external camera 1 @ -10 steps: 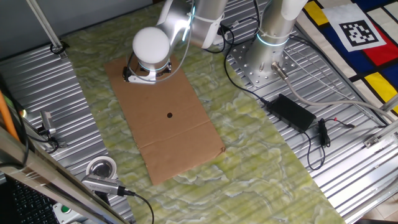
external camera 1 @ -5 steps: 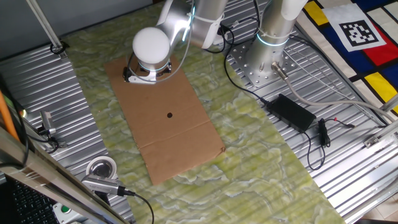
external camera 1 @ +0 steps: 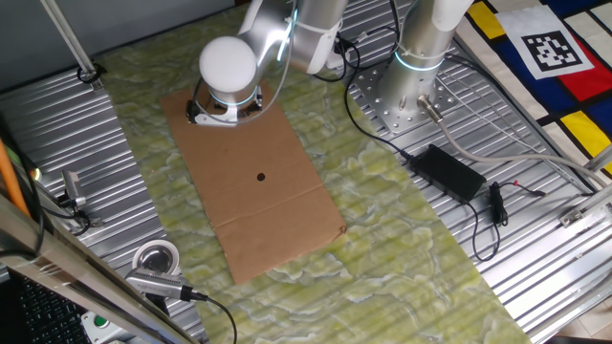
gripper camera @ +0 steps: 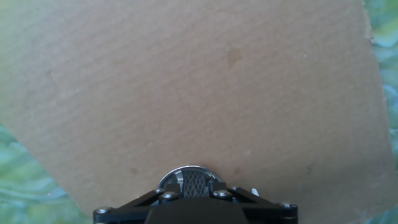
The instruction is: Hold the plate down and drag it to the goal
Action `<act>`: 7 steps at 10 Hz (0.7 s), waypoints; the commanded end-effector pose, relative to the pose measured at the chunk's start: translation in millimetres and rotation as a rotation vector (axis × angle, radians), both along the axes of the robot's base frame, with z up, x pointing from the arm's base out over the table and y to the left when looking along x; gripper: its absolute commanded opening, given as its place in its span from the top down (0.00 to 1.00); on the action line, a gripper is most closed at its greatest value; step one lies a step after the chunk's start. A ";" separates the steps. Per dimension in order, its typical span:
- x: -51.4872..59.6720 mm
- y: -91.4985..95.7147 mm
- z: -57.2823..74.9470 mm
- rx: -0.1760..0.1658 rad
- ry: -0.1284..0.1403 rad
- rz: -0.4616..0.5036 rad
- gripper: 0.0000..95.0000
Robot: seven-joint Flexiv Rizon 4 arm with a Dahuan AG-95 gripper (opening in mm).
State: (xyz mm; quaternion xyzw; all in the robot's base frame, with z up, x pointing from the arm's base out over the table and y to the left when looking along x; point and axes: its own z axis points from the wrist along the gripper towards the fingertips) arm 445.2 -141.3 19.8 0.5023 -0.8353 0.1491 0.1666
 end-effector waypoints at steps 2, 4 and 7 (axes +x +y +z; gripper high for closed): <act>-0.9 0.4 0.9 0.014 0.002 -0.002 0.80; -0.5 0.9 0.5 0.021 0.003 -0.001 0.60; -0.3 1.3 0.8 0.020 0.006 -0.003 0.60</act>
